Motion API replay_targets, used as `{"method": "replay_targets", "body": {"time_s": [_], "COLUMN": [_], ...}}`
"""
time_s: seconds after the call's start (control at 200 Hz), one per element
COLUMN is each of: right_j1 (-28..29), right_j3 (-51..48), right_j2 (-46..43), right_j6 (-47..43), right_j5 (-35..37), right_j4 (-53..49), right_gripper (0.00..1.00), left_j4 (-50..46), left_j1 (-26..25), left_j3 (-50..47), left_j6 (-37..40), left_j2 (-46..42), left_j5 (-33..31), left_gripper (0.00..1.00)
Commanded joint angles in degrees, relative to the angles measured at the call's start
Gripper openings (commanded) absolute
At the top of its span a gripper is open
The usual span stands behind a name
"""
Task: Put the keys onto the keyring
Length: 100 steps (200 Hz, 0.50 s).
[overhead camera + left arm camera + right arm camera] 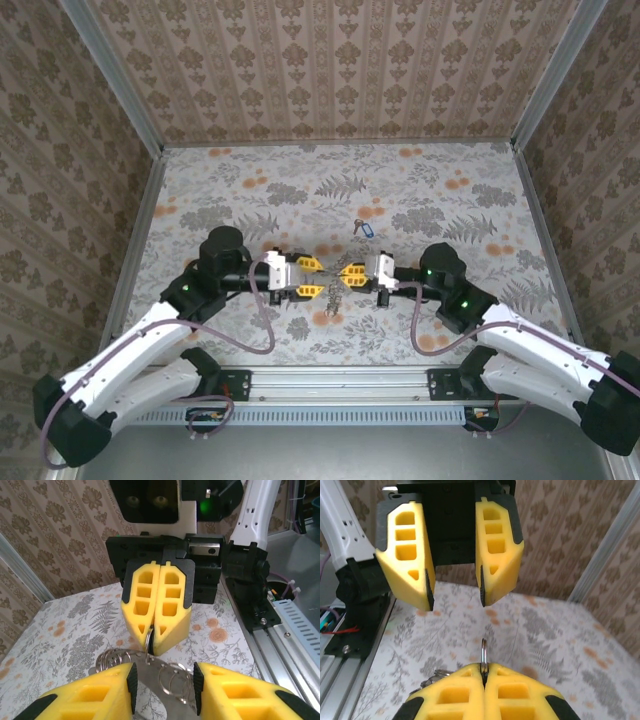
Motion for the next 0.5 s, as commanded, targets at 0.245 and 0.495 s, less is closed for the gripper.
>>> {"method": "replay_targets", "body": {"time_s": [0.245, 0.495], "right_j1": [1.0, 1.04], "right_j3": [2.08, 2.95], "right_j2": [0.17, 2.41], "right_j6": [-3.8, -3.38], "right_j5": [-9.31, -10.38], "right_j4": [12.51, 13.17], "right_gripper": [0.0, 0.0], "left_j4": [-2.86, -1.09], "left_j1": [0.46, 0.16], "left_j3": [5.51, 5.56], "left_j6": [-1.11, -1.2], "left_j2": [3.26, 3.28], "left_j5": [3.45, 5.21], "left_gripper": [0.33, 0.29]}}
